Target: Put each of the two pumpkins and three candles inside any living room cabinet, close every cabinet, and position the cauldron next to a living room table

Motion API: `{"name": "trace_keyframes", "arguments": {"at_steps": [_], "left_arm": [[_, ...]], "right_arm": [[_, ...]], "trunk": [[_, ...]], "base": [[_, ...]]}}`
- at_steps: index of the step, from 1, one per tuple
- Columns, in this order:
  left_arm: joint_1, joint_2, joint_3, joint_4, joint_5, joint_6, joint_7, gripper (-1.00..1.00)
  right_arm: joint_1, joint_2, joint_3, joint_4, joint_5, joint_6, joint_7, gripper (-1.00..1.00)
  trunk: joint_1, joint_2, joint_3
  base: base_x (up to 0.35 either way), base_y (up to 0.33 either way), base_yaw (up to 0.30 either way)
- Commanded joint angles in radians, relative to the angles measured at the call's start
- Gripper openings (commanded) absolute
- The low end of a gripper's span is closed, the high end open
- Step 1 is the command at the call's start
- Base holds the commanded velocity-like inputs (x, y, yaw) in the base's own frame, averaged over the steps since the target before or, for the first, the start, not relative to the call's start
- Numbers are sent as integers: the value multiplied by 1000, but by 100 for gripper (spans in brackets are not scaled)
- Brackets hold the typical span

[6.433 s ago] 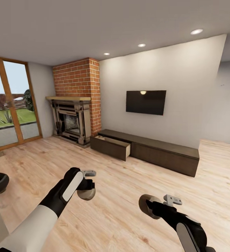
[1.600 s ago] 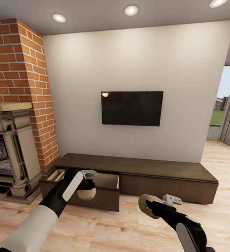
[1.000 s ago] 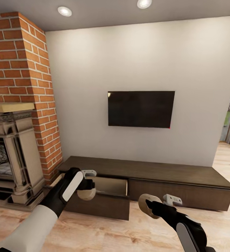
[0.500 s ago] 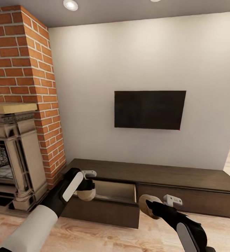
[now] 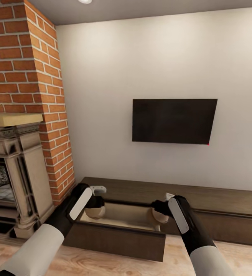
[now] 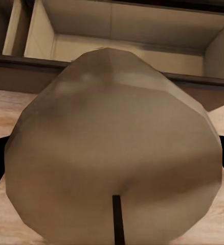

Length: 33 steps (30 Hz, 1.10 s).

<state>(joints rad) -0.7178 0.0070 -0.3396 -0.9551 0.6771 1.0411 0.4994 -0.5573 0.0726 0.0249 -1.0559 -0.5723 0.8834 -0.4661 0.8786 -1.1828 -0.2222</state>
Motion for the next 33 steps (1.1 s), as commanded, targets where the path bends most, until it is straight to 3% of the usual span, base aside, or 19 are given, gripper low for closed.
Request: {"name": "trace_keyframes", "arguments": {"at_steps": [1, 7, 12, 16, 25, 33], "left_arm": [[-2, -1, -2, 1, 7, 1, 10, -100], [-4, -26, -3, 3, 4, 1, 13, -100], [-5, -36, -3, 9, 4, -1, 14, -100], [-5, -42, -29, 18, 5, -2, 12, -100], [-5, -45, -50, 20, 8, 0, 9, -100], [-5, -44, -52, 20, 9, 4, 7, -100]], "right_arm": [[-27, 4, 0, 46, -12, 1, -19, -100], [-93, 11, 2, 149, -12, 6, -35, -100], [-102, 19, 3, 164, -12, 8, -37, -100], [-103, 28, 4, 166, -14, 9, -38, -100], [-101, 32, -1, 165, -26, 2, -36, -100], [-101, 32, -2, 165, -43, 2, -34, -100]], "trunk": [[1, -1, -1], [1, -1, -1], [1, -1, -1], [1, -1, -1], [1, -1, -1], [1, -1, 2]], "base": [[276, 203, 0], [289, 182, 0], [312, 64, 0], [223, -79, 0], [38, -16, -4], [2, -1, -194]]}}
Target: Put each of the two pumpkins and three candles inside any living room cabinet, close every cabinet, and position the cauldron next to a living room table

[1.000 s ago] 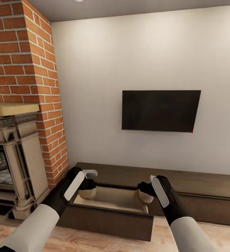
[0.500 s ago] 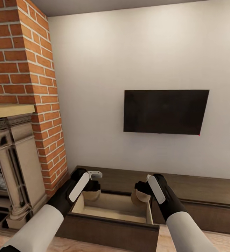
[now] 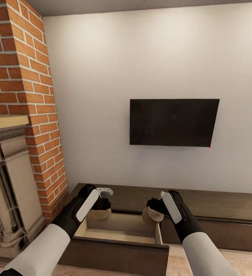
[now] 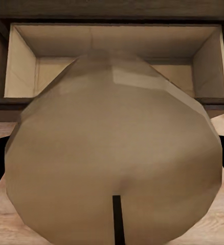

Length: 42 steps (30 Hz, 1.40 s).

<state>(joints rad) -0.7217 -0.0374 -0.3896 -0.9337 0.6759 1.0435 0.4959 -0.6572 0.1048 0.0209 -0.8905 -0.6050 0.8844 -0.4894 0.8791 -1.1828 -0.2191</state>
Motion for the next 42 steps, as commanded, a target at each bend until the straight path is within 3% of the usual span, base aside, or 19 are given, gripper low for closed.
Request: {"name": "trace_keyframes", "arguments": {"at_steps": [1, 8, 20, 24, 28, 30, 34, 37, 42], "left_arm": [[-1, 0, -1, -1, 10, 2, 10, -100], [-1, 1, -2, -2, 10, 4, 12, -100], [0, 1, -2, 6, 10, 4, 10, -100], [-14, 0, -1, 59, 12, 4, 8, -100], [-70, -9, 2, 213, 13, 4, 7, -100], [-84, -12, 3, 251, 14, 4, 7, -100], [-94, -16, 2, 281, 14, 4, 6, -100], [-98, -17, 2, 290, 14, 0, 5, -100], [-99, -18, 2, 294, 14, -8, -2, -100]], "right_arm": [[-1, -1, 1, -1, -12, 1, -11, -100], [-1, -2, 1, -1, -15, 5, -11, -100], [-1, -1, 2, -1, -15, 5, -9, -100], [-1, -1, 4, 0, -12, 6, -10, -100], [-5, 1, 8, 56, -9, 8, -15, -100], [-11, 1, 9, 88, -6, 5, -16, -100], [-19, 3, 14, 122, -2, 2, -17, -100], [-24, 10, 53, 151, 1, -2, -17, -100], [-29, 22, 83, 161, 2, -3, -17, -100]], "trunk": [[0, -1, -1], [0, -1, 3], [0, -1, 4], [0, -1, 4], [0, -1, 4], [0, -1, 4], [0, -1, 4], [0, -1, 4], [0, -1, 4]], "base": [[0, 0, -258], [0, 3, -243], [45, 71, -29], [4, 5, -1], [1, 1, 0], [0, 0, 0], [0, 0, 0], [0, 0, 0], [0, 0, 0]]}}
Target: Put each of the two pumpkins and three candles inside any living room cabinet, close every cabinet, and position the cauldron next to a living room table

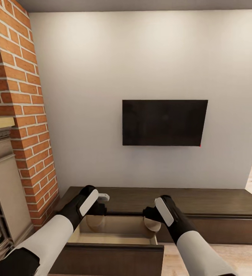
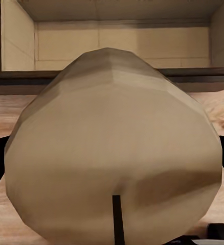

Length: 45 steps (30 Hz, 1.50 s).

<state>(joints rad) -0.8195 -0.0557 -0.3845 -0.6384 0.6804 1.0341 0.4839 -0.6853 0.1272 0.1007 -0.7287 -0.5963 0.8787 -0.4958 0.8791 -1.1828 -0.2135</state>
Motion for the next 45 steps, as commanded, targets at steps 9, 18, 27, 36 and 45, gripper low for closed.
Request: {"name": "trace_keyframes", "arguments": {"at_steps": [9, 18, 27, 36, 45], "left_arm": [[-1, -5, -4, 0, 8, 0, -2, -100], [-1, -11, -4, 0, 7, 2, -5, -100], [-1, -18, -4, 1, 7, 11, -5, -100], [-1, -18, -4, 0, 7, 10, -5, -100], [-1, -18, -4, 0, 7, 11, -5, -100]], "right_arm": [[-2, 21, 76, 0, -8, -12, -10, -100], [-2, 29, 93, 0, -9, -23, -9, -100], [-2, 41, 121, 1, -12, -76, -5, -100], [-2, 43, 182, 0, -18, -102, -6, -100], [-2, 43, 186, 1, -19, -104, -6, -100]], "trunk": [[0, -1, -1], [0, -1, -1], [0, -1, -1], [0, -1, -1], [0, -1, -1]], "base": [[0, -12, 0], [0, -62, 0], [7, -3, 0], [101, 10, 0], [101, 33, 0]]}}
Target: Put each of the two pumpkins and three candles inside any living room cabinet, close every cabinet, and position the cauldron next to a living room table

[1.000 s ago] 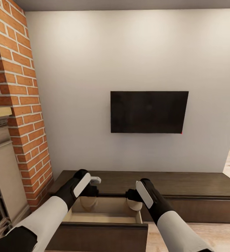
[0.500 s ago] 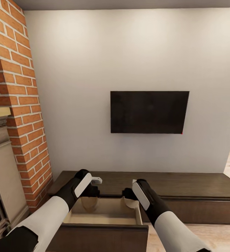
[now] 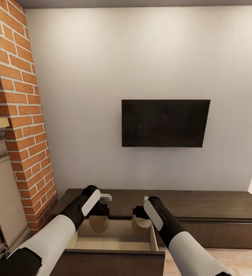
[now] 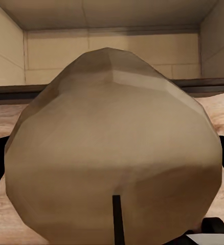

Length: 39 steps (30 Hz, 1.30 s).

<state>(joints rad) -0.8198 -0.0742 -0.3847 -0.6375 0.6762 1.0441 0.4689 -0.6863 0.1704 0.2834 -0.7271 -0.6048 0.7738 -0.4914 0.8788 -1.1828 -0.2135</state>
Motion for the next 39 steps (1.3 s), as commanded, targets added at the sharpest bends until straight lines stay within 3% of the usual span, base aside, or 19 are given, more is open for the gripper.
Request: {"name": "trace_keyframes", "arguments": {"at_steps": [1, 39], "left_arm": [[-1, 1, -3, -1, 11, 1, 10, -100], [-1, 1, -5, -16, 11, -2, 11, -100]], "right_arm": [[-1, -1, 3, -1, -10, 1, -10, -100], [-1, 0, 3, 0, -10, 1, -10, -100]], "trunk": [[0, -1, -1], [0, -1, -1]], "base": [[77, 32, 0], [72, -6, 0]]}}
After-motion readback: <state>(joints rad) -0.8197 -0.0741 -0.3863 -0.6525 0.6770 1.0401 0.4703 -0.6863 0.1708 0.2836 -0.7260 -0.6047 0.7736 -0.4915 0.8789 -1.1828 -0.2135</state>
